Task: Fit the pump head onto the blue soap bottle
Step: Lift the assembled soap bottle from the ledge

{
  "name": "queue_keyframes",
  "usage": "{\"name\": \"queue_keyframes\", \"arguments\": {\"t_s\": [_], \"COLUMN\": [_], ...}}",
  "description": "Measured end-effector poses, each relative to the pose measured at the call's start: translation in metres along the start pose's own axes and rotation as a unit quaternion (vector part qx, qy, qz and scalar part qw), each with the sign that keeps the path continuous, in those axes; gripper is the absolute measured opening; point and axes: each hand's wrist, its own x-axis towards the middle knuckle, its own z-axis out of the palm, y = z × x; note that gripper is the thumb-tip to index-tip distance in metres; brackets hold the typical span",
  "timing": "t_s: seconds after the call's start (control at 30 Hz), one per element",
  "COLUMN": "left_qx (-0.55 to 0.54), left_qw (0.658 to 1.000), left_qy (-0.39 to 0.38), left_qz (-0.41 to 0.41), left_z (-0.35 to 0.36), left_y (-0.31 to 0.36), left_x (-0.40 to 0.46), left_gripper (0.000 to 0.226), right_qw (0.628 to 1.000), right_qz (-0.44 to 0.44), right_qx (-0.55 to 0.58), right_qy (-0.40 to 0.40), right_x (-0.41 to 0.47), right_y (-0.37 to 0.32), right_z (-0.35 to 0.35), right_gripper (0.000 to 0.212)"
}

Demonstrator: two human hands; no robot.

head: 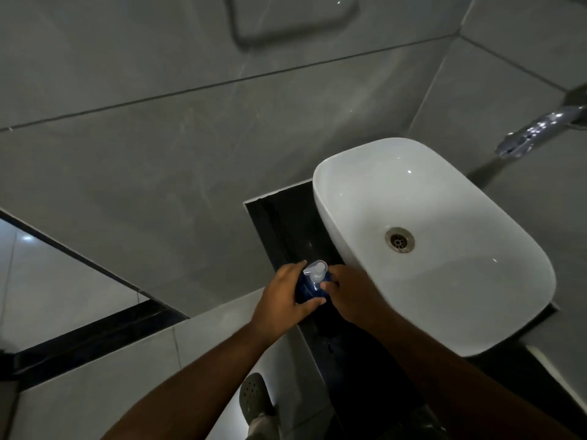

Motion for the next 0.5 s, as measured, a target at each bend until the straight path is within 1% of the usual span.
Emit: {"name": "queue_keyframes", "arguments": {"t_s": [0.1, 0.23, 0.33, 0.4, 0.5], "left_qx": [-0.030, -0.067, -0.091, -0.110, -0.104], "left_qw": [0.999, 0.994, 0.988, 0.985, 0.988], "left_qy": [0.020, 0.062, 0.082, 0.082, 0.079], "left_qz": [-0.030, -0.066, -0.096, -0.100, -0.085], "left_z": [-0.016, -0.048, -0.069, -0.078, -0.088], "left_y": [-0.019, -0.057, -0.082, -0.095, -0.106], "left_x": [0.027, 0.075, 0.109, 0.126, 0.145], "left_gripper": [0.079, 0.073, 0.071, 0.069, 0.068], "right_qw": [0.999, 0.998, 0.997, 0.997, 0.997], "right_qz": [-0.030, -0.034, -0.032, -0.030, -0.030], "right_qx": [-0.013, 0.029, 0.039, 0.041, 0.044], "right_qy": [0.022, 0.045, 0.050, 0.054, 0.061], "right_x": [0.037, 0.102, 0.147, 0.169, 0.192], "right_y": [-0.020, -0.058, -0.083, -0.094, -0.104], "right_z": [0.006, 0.010, 0.014, 0.016, 0.018], "right_gripper": [0.027, 0.021, 0.020, 0.020, 0.019]}}
